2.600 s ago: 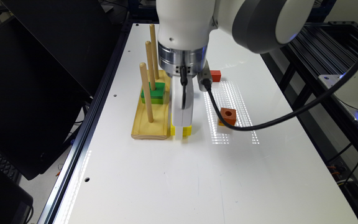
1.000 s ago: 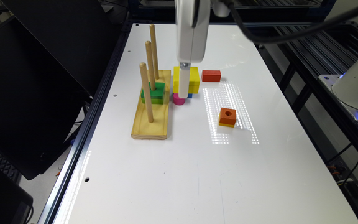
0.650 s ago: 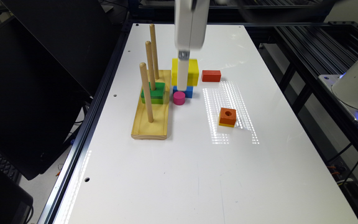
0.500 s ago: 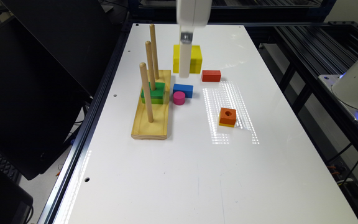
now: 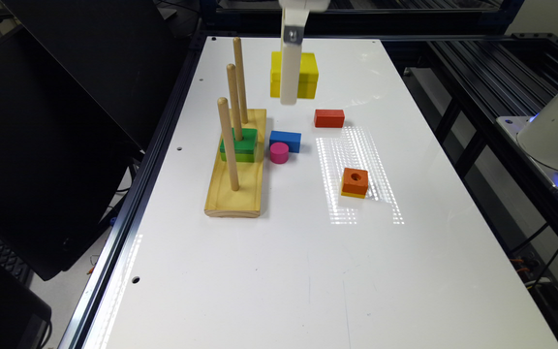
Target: Pick up yellow block.
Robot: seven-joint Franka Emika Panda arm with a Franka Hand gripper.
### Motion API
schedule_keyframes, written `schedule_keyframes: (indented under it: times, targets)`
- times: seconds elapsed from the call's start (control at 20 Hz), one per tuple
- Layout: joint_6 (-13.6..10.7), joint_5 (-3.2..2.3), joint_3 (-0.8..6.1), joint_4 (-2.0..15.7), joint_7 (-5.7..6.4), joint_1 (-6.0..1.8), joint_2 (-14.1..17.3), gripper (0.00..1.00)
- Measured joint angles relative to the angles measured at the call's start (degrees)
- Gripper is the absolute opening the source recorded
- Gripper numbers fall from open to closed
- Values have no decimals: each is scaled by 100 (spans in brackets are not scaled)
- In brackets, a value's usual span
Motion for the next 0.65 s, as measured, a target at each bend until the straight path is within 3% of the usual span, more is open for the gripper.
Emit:
schedule_keyframes:
  times: [0.15, 0.65]
  targets:
    - [-31, 38, 0, 0, -29, -8, -33, 0]
    - [-49, 44, 0, -1, -43, -33, -32, 0]
